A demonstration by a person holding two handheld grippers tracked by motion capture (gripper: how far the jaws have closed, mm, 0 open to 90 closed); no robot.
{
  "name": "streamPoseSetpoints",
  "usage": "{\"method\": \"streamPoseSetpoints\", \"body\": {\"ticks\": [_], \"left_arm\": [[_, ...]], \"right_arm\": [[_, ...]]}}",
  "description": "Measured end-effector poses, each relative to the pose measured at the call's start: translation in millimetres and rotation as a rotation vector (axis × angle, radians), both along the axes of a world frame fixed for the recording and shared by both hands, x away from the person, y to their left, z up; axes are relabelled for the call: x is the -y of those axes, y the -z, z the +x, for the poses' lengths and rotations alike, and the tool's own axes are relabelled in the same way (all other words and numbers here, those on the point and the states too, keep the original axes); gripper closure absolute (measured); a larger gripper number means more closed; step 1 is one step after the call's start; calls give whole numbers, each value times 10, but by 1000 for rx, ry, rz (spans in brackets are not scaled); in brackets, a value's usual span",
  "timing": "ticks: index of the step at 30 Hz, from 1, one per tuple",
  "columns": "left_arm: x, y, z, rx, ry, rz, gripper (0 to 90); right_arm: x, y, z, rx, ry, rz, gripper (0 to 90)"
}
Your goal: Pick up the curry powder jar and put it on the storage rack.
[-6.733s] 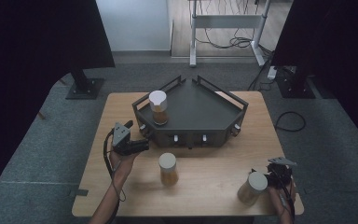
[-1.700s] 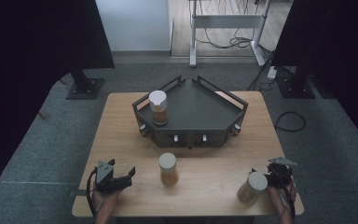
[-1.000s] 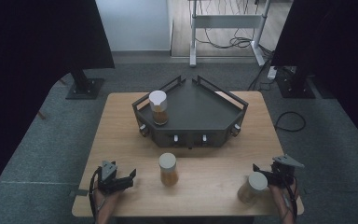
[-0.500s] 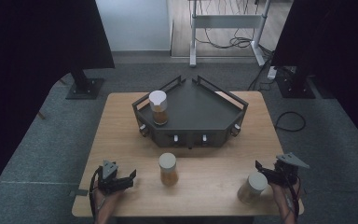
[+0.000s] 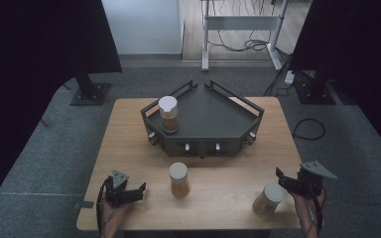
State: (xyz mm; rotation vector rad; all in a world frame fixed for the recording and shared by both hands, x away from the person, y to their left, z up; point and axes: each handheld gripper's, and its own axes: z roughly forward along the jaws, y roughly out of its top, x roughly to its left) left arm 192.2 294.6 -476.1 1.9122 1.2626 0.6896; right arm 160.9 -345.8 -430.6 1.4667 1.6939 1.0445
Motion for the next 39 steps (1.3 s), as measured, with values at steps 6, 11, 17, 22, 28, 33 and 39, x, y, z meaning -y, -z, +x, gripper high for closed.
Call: {"method": "streamPoseSetpoints", "body": {"ticks": [6, 11, 17, 22, 28, 33, 39], "left_arm": [[5, -42, 72, -54, -3, 4, 64], [12, -73, 135, -97, -2, 10, 64], [36, -78, 140, -98, 4, 27, 52], [52, -80, 137, -102, -2, 28, 40], [53, -80, 136, -102, -2, 28, 38], [55, -79, 135, -101, -3, 27, 38], [54, -78, 133, -101, -2, 27, 38]], "right_arm": [[15, -64, -22, 11, 3, 3, 57], [-1, -144, -55, 23, -11, 5, 56], [-29, -209, -100, 34, -26, 21, 51], [-82, -264, -154, 43, -37, 33, 48], [-187, -329, -211, 47, -50, 34, 43], [-275, -392, -249, 44, -78, 28, 31], [-416, -485, -275, 27, -104, -1, 0]]}}
